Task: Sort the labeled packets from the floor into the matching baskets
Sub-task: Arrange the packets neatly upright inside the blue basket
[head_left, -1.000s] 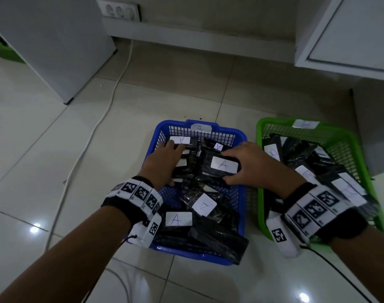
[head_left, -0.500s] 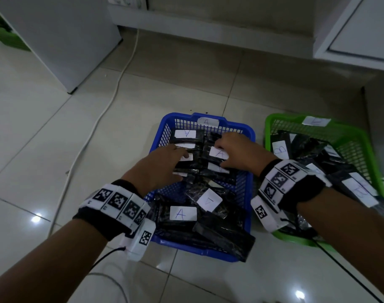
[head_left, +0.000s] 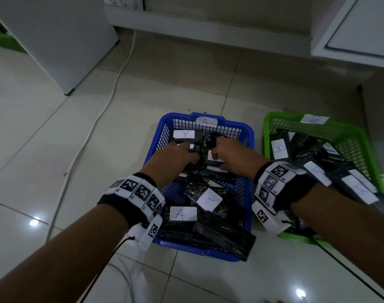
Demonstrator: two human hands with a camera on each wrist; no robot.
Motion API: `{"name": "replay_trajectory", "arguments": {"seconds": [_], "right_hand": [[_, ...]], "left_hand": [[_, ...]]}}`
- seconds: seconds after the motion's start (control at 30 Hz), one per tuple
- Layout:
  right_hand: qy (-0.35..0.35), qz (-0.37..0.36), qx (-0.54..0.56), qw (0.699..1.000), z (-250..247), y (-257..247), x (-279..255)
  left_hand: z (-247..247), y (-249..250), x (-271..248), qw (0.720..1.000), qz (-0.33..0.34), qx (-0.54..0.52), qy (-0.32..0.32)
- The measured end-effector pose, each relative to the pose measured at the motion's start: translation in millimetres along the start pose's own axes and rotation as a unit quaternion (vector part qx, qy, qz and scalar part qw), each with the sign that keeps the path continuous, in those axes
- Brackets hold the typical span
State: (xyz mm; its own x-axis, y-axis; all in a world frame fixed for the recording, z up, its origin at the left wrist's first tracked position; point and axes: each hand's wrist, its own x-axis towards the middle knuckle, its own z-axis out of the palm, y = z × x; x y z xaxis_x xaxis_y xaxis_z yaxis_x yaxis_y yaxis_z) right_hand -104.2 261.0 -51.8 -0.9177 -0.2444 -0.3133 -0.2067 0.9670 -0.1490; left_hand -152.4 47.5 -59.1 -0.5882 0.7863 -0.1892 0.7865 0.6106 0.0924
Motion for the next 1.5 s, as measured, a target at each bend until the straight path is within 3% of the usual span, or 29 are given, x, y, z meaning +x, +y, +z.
{"name": "replay_trajectory", "arguments": {"seconds": [0.13,0.23,0.3,0.4,0.5,0.7,0.83,0.93,1.07,1.17,1.37,1.5], "right_hand": [[-0.014,0.007,0.019,1.000,-8,-7,-7],[0.014,-0.004,0.082,0.997,-21,-17,-25],[-0.027,-0.005,0.130,0.991,-19,-28,-41],[-0.138,-0.014,0.124,0.983,4,-39,-57],[-0.126,-0.025,0.134,0.983,17,-35,-61],[-0.111,-0.029,0.154,0.981,8,-30,-68],[-0.055,-0.035,0.230,0.971,2,-34,-74],[-0.078,-0.043,0.257,0.962,-3,-40,-82],[-0.126,-0.048,0.238,0.962,-4,-47,-94],[-0.178,-0.045,0.189,0.965,-3,-53,-99],[-0.181,-0.054,0.146,0.971,2,-62,-99],[-0.217,-0.044,0.255,0.941,-8,-52,-94]], "left_hand": [[-9,-5,-7,0.999,0.017,-0.051,-0.006],[-24,-8,-19,0.994,0.016,-0.109,0.013],[-29,-1,-29,0.992,0.025,-0.123,0.005],[-17,22,-43,0.983,0.055,-0.151,-0.088],[-1,42,-46,0.974,0.051,-0.148,-0.160],[8,51,-51,0.991,0.037,-0.064,-0.113],[5,54,-50,0.991,0.031,-0.064,-0.112],[-10,38,-48,0.994,0.019,-0.038,-0.098],[-37,10,-55,0.993,-0.060,-0.035,-0.100],[-45,-6,-62,0.985,-0.102,-0.020,-0.134],[-23,2,-67,0.984,-0.079,0.028,-0.156],[-13,8,-65,0.985,-0.089,0.043,-0.140]]}}
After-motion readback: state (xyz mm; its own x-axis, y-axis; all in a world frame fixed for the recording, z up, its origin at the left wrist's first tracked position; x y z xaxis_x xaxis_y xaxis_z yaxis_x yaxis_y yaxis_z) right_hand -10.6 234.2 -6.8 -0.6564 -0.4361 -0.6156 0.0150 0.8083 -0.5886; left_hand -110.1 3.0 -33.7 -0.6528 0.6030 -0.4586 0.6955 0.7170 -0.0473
